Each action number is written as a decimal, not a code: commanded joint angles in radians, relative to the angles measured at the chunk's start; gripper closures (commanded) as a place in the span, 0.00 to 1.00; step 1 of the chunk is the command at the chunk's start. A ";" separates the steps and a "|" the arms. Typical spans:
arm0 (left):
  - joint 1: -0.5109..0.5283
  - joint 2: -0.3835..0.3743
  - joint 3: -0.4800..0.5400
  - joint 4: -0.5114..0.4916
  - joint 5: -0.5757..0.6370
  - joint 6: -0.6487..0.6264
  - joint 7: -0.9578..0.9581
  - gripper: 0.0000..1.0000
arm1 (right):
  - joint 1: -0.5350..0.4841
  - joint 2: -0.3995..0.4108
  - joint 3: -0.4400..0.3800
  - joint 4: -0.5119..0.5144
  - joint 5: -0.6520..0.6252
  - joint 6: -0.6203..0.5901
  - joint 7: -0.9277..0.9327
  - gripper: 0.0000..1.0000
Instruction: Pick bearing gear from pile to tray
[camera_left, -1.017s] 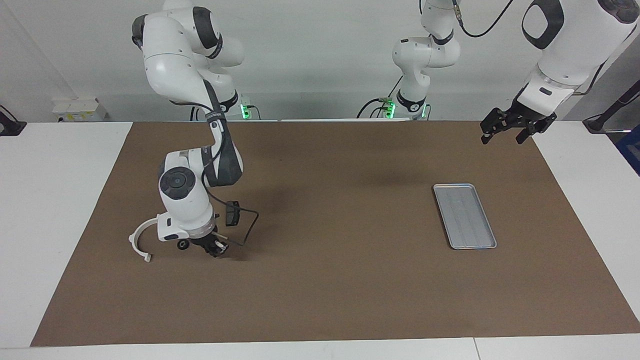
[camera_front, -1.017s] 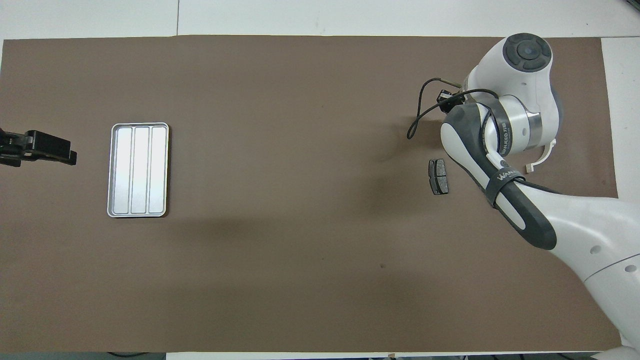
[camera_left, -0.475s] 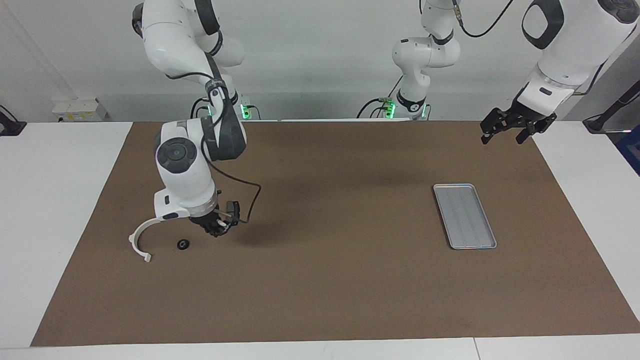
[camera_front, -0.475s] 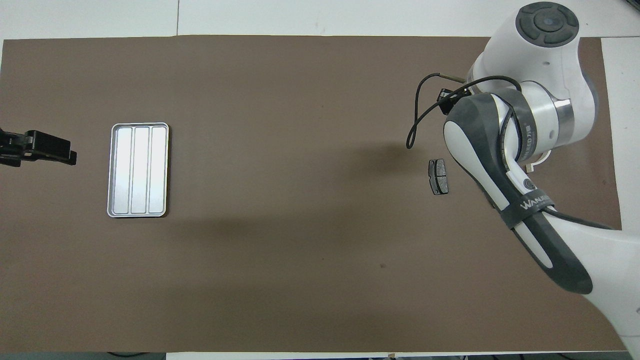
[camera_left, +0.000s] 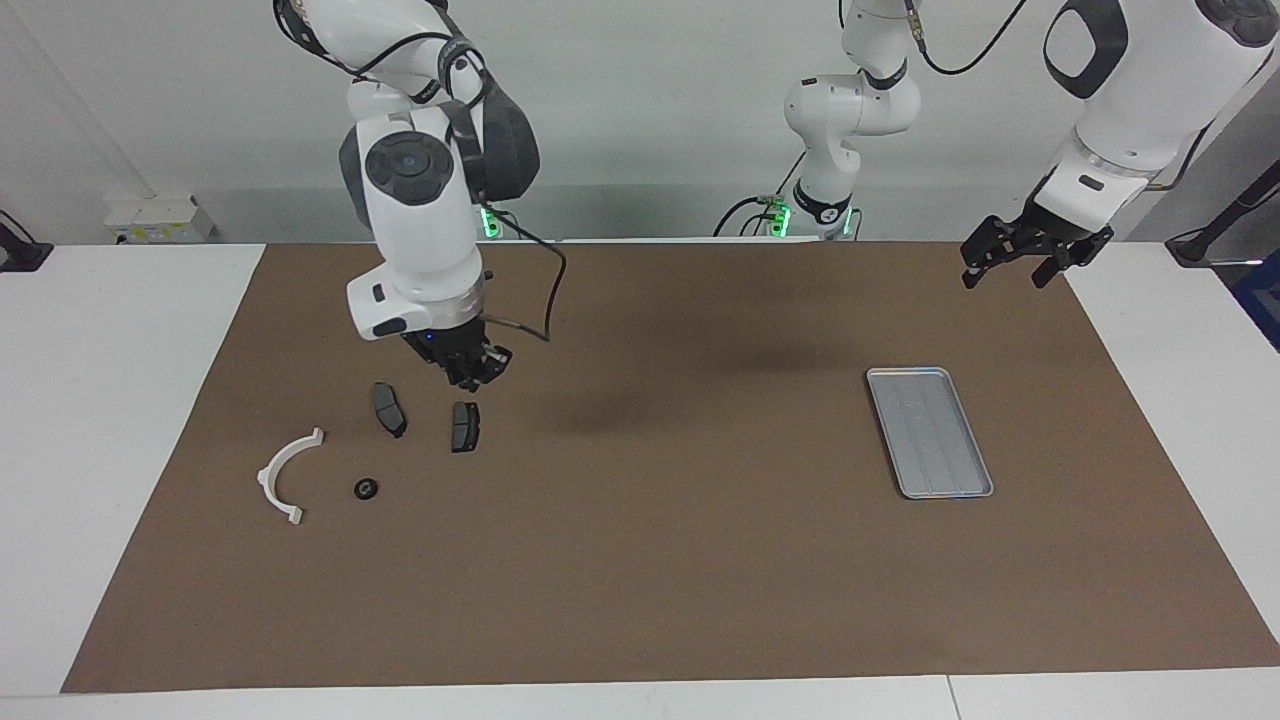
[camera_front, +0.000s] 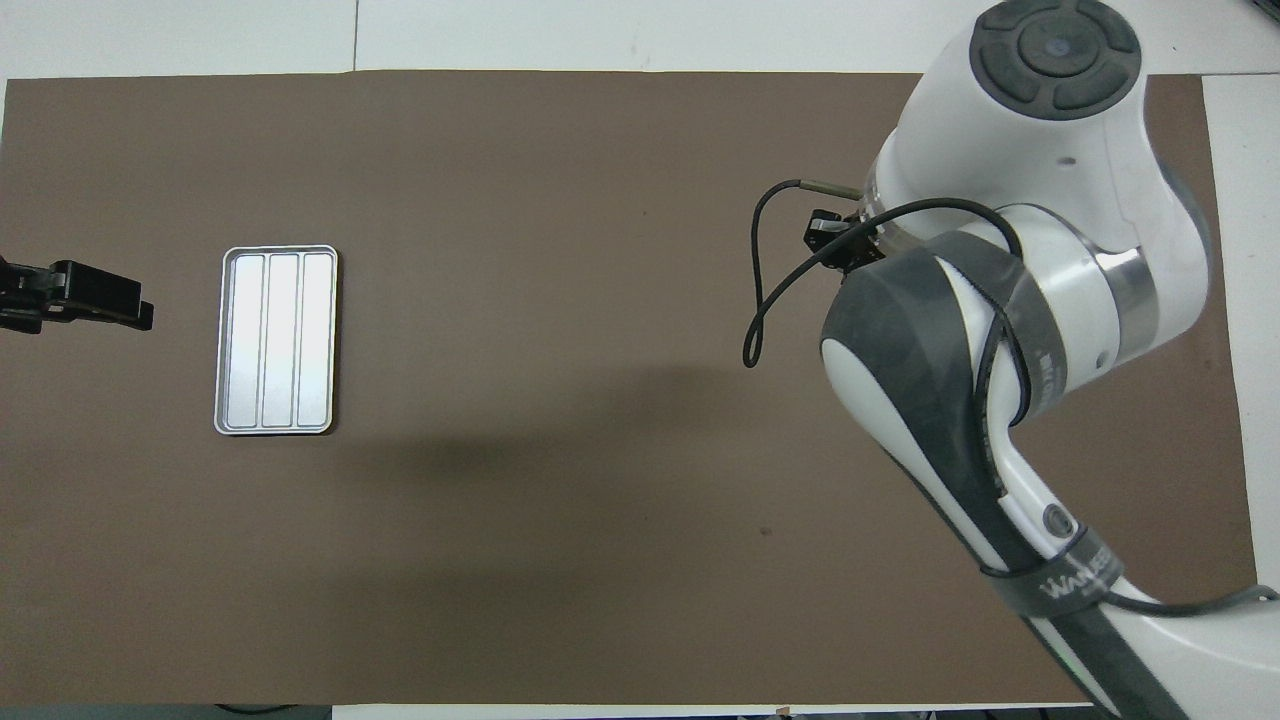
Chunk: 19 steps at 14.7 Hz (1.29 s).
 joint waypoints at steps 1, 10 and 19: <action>-0.012 -0.011 0.011 -0.002 -0.006 -0.015 0.006 0.00 | 0.021 -0.004 0.076 -0.010 0.013 0.002 0.121 1.00; -0.012 -0.013 0.011 -0.002 -0.006 -0.015 0.006 0.00 | 0.174 0.026 0.086 -0.162 0.033 0.285 0.237 1.00; -0.012 -0.013 0.011 -0.002 -0.007 -0.015 0.006 0.00 | 0.213 0.174 0.081 -0.178 -0.078 0.435 0.268 1.00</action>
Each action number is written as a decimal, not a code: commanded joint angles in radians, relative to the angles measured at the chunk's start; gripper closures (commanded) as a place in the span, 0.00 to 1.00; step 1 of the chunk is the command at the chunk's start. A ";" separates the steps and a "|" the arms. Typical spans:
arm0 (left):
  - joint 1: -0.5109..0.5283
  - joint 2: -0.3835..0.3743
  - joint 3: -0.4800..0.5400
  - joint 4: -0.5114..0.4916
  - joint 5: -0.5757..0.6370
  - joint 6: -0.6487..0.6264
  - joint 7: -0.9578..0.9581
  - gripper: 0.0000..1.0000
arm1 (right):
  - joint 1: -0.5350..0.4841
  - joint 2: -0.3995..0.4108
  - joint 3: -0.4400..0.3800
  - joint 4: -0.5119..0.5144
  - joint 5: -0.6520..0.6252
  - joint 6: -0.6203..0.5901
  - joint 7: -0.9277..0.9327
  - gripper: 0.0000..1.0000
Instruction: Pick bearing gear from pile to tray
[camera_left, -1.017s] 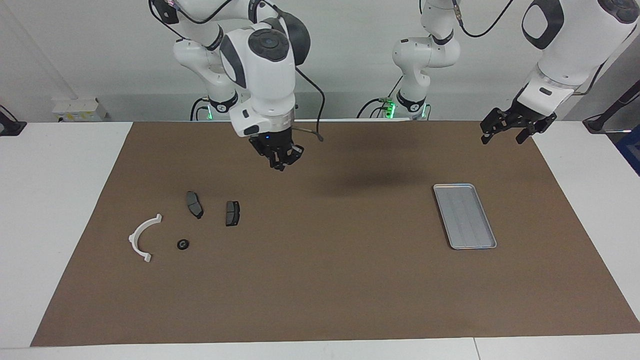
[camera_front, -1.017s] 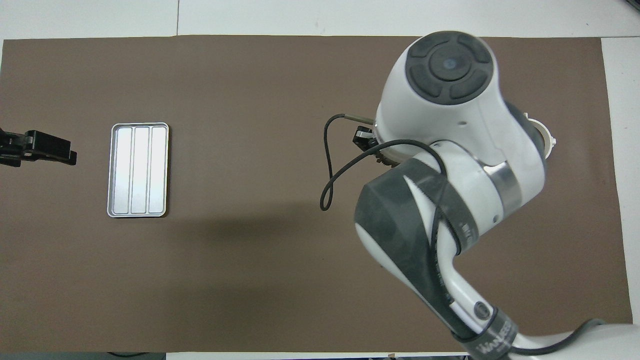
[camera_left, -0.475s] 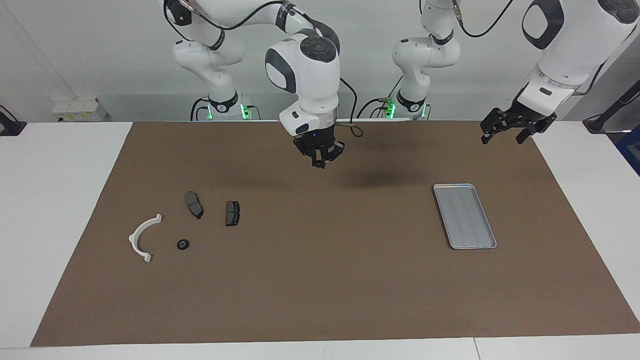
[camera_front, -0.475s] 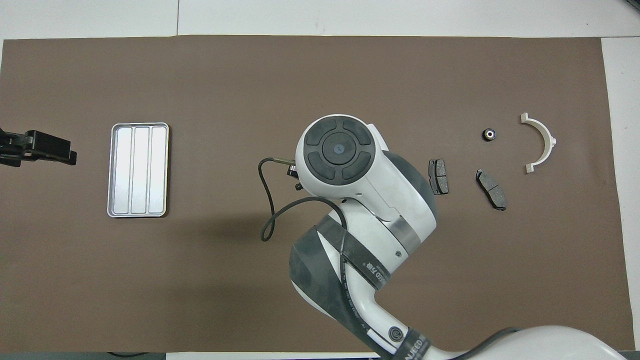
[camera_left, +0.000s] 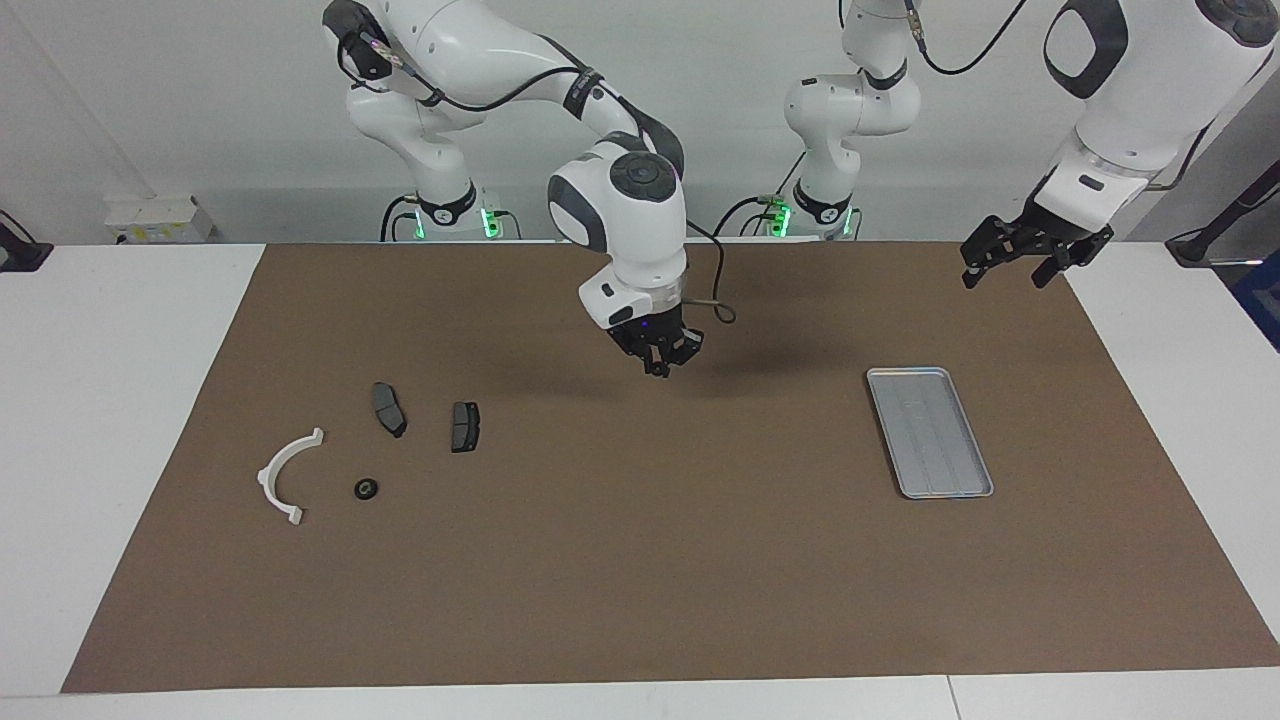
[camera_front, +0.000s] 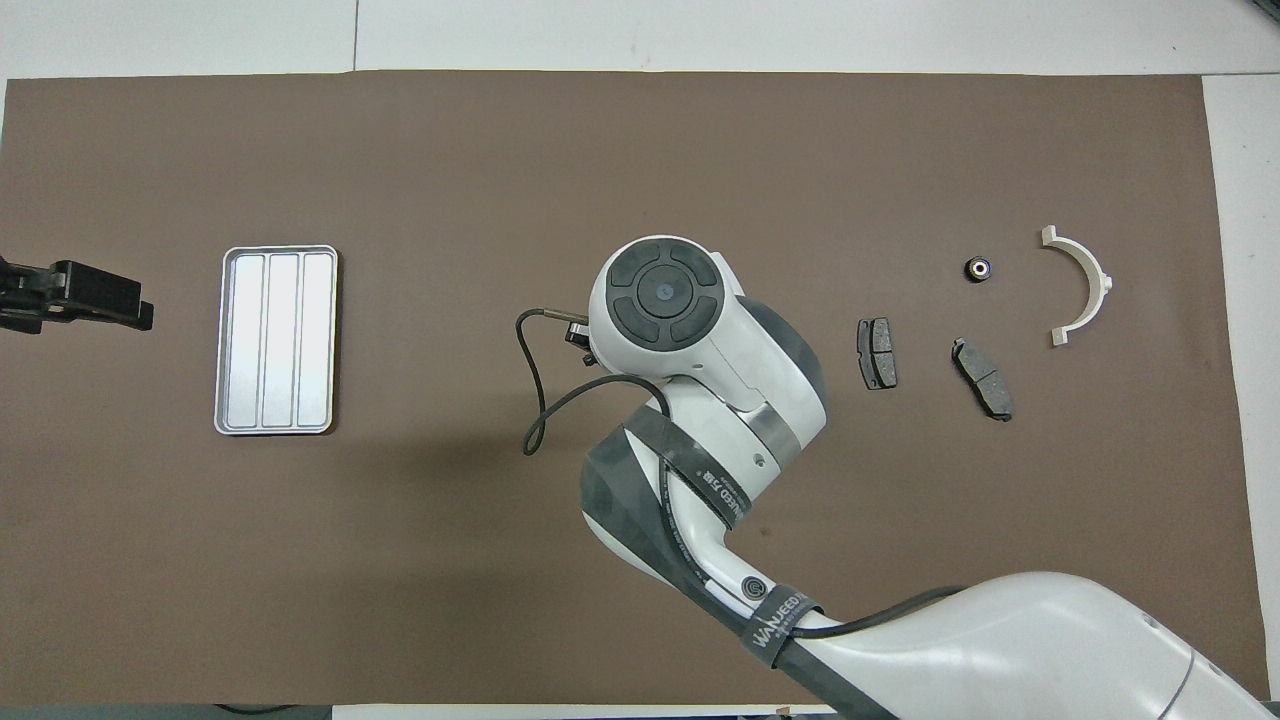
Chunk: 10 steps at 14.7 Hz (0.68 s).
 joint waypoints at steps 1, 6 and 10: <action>-0.012 -0.013 0.011 -0.002 -0.006 -0.015 0.006 0.00 | 0.036 0.054 -0.001 -0.001 -0.084 0.033 0.049 1.00; -0.010 -0.011 0.011 -0.002 -0.007 -0.015 0.006 0.00 | 0.045 0.099 -0.001 -0.002 -0.181 0.065 0.101 1.00; -0.012 -0.013 0.009 -0.002 -0.006 -0.015 0.006 0.00 | 0.048 0.135 -0.002 -0.004 -0.197 0.082 0.119 1.00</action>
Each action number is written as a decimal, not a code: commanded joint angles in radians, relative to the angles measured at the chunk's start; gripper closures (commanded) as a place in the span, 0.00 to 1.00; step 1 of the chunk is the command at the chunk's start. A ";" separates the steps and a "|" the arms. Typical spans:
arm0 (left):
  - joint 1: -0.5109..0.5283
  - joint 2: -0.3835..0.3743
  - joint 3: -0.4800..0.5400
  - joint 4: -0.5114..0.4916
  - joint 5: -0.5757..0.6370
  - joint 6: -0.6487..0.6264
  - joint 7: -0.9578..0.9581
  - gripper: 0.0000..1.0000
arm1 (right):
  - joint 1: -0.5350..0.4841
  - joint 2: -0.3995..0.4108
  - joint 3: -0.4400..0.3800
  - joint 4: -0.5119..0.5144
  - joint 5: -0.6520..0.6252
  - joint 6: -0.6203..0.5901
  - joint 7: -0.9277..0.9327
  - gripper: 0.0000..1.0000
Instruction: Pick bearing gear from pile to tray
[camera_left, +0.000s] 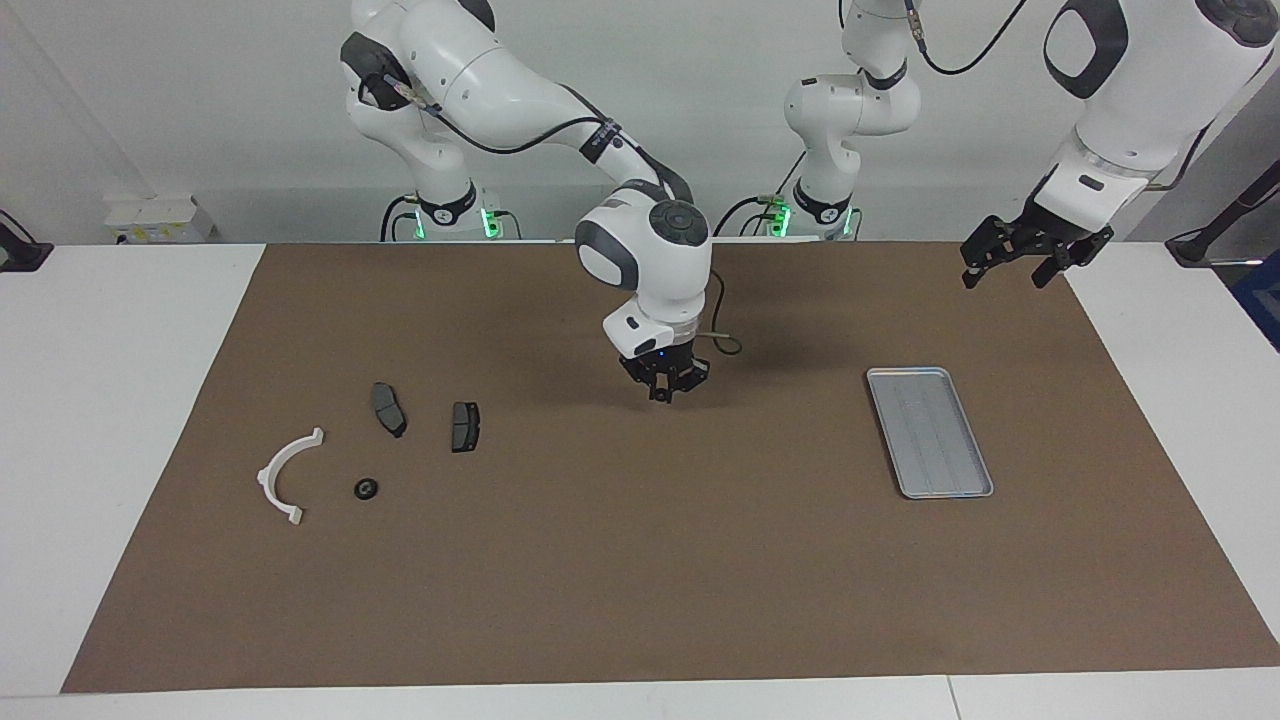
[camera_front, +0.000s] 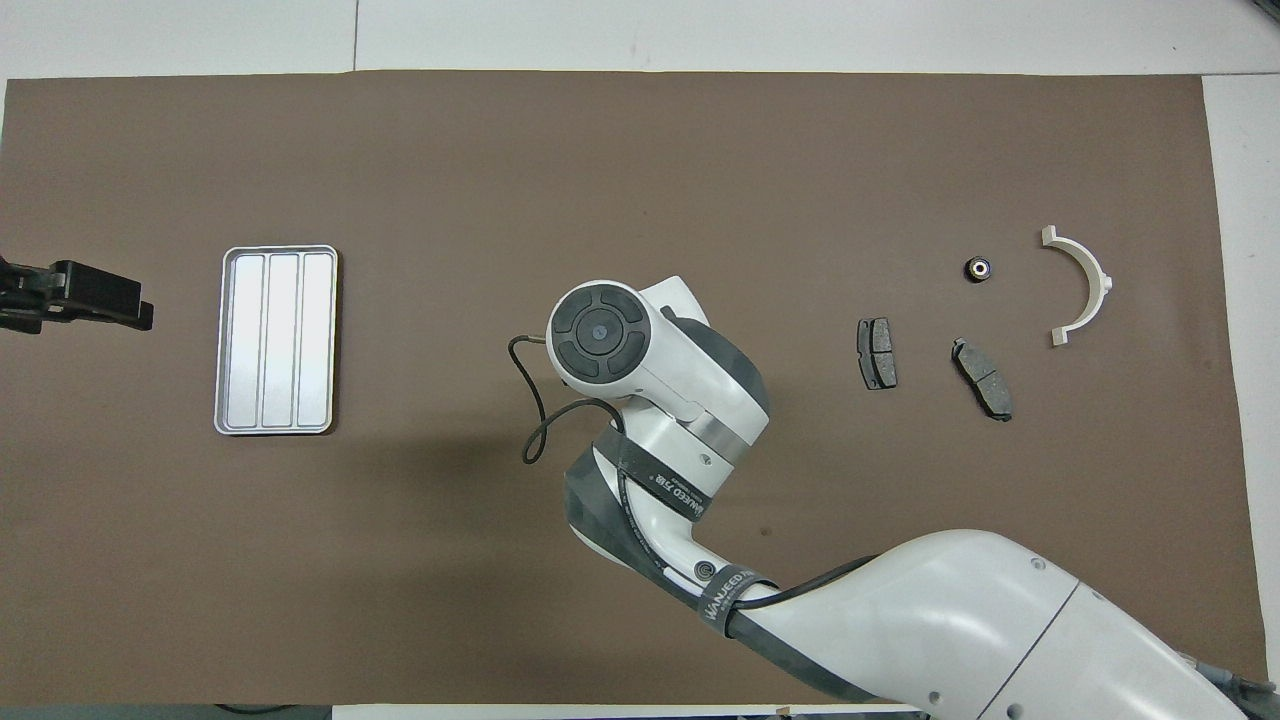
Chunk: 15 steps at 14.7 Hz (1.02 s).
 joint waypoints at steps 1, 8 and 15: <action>-0.010 -0.013 0.011 -0.002 -0.007 -0.015 0.006 0.00 | 0.001 0.028 0.001 -0.006 -0.047 0.033 0.049 1.00; -0.010 -0.011 0.011 -0.002 -0.007 -0.015 0.006 0.00 | -0.011 0.052 0.001 -0.029 -0.067 0.093 0.063 1.00; -0.012 -0.011 0.009 -0.002 -0.006 -0.015 0.006 0.00 | -0.016 0.051 -0.001 -0.067 -0.070 0.144 0.065 1.00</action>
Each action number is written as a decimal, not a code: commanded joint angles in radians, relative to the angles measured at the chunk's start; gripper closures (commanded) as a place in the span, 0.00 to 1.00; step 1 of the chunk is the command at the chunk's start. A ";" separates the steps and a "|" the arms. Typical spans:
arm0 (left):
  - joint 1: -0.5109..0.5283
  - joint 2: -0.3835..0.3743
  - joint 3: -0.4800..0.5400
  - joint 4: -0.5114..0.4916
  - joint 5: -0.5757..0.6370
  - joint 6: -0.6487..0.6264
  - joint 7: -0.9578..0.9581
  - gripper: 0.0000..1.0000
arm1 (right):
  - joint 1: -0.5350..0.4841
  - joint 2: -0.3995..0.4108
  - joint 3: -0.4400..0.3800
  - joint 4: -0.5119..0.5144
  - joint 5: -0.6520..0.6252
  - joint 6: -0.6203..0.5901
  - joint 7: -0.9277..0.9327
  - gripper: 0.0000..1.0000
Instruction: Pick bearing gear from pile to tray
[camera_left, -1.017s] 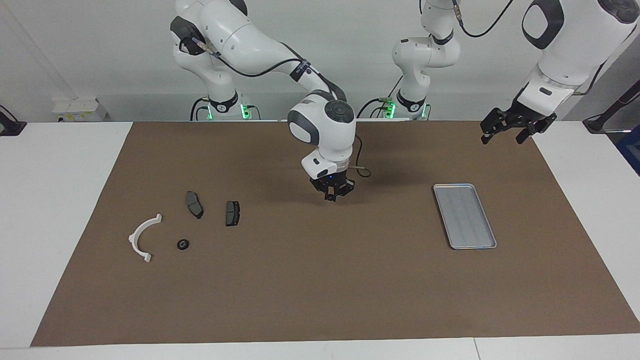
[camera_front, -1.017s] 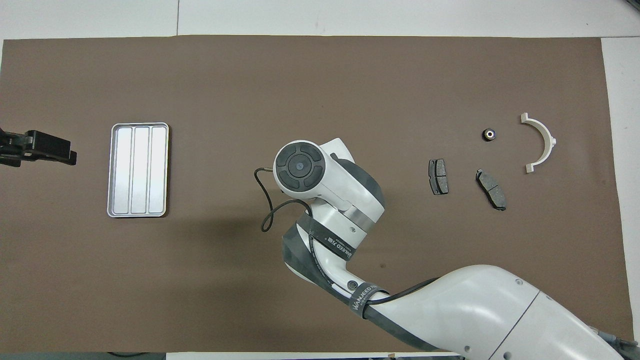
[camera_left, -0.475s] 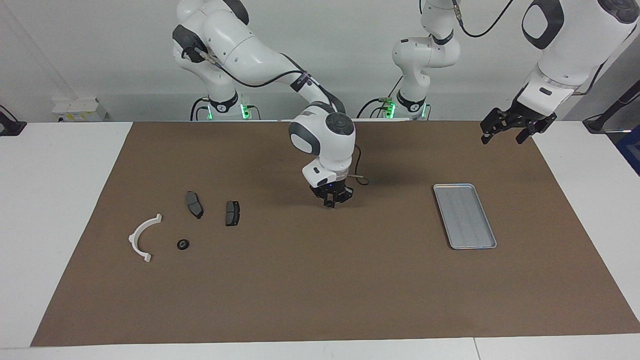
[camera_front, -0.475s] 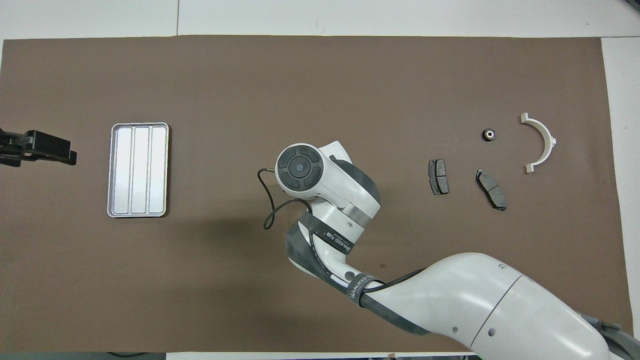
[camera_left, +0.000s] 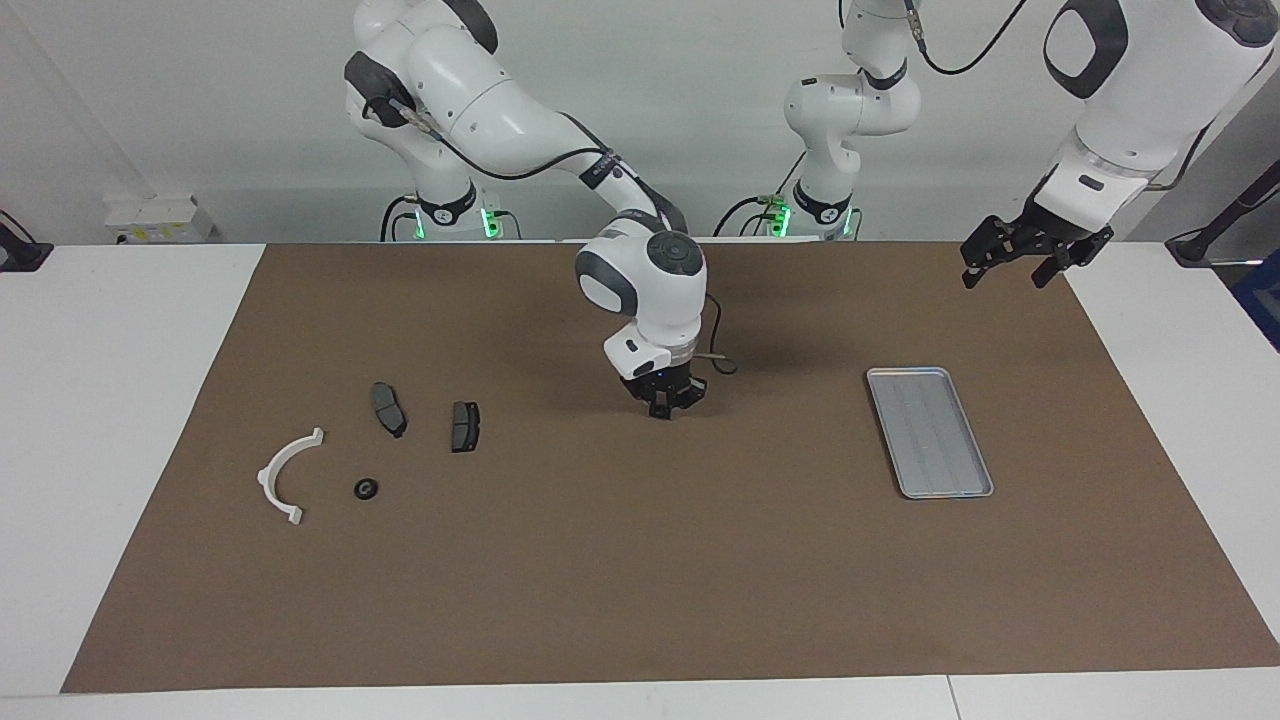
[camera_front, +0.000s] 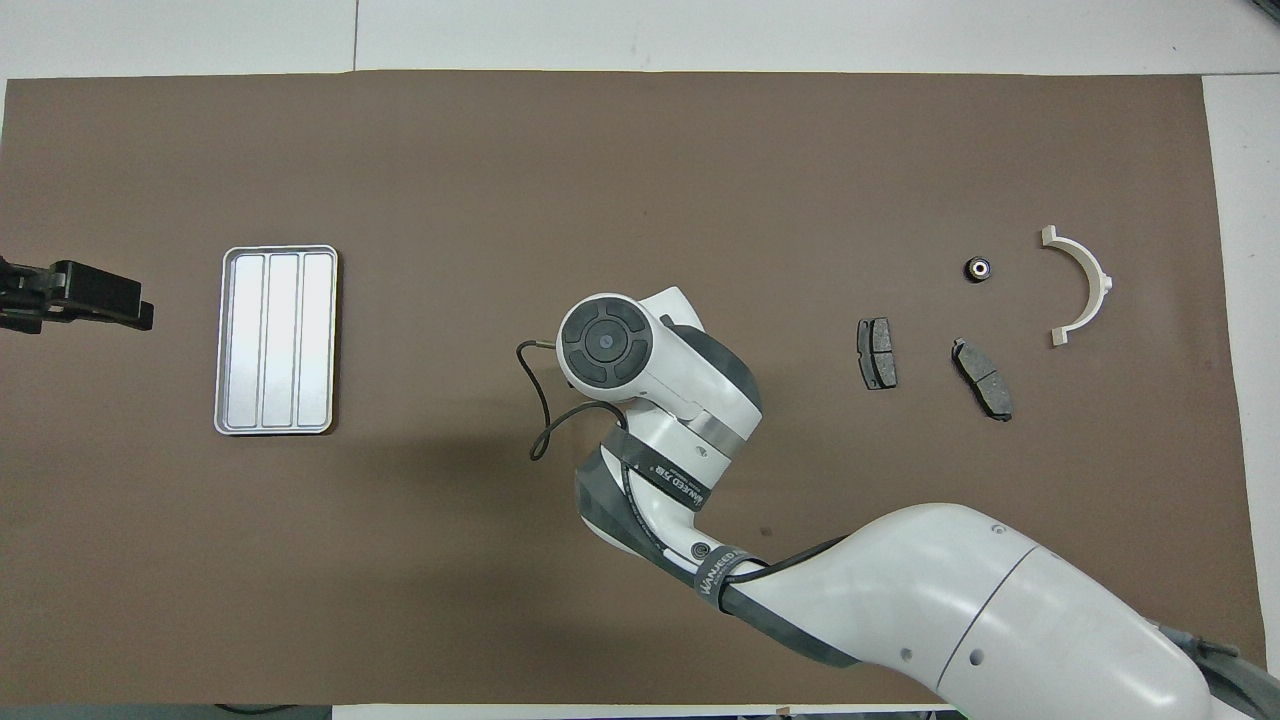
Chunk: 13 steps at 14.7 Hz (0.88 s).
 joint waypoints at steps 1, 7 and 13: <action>-0.010 -0.011 0.011 -0.002 -0.006 -0.015 0.006 0.00 | -0.014 -0.006 0.006 -0.030 -0.027 0.037 0.031 1.00; -0.012 -0.013 0.009 -0.002 -0.006 -0.015 0.006 0.00 | -0.014 -0.006 0.006 -0.032 -0.027 0.036 0.045 1.00; -0.012 -0.013 0.011 -0.002 -0.006 -0.015 0.006 0.00 | -0.012 -0.012 0.006 -0.017 -0.027 0.019 0.088 0.00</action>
